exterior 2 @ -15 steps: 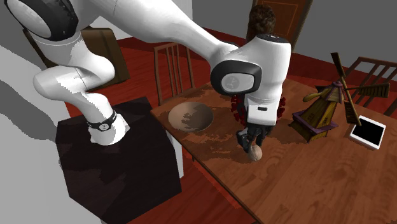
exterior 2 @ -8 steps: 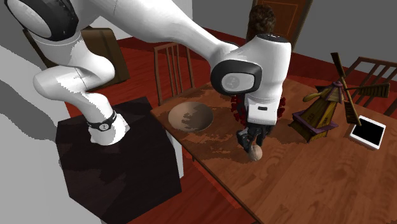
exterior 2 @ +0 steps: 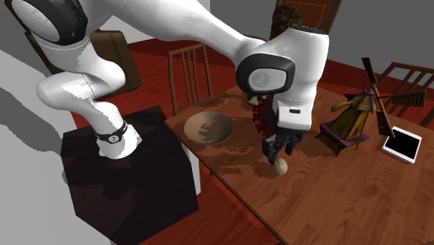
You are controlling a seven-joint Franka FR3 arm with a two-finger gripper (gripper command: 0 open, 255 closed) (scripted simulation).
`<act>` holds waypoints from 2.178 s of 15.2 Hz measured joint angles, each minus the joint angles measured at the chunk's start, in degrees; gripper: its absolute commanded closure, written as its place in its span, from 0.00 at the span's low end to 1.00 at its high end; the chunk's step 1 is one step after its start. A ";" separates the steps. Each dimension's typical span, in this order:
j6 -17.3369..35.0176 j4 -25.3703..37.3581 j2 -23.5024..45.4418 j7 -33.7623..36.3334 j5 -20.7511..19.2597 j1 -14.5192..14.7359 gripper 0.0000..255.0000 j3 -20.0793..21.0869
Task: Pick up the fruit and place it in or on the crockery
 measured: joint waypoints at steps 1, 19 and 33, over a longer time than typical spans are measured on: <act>-3.51 3.64 2.27 -0.58 -1.85 1.52 0.00 -0.86; -3.57 6.14 7.61 0.04 -5.72 3.63 1.00 -3.12; -6.89 7.83 5.69 -1.19 -4.35 3.32 1.00 -2.30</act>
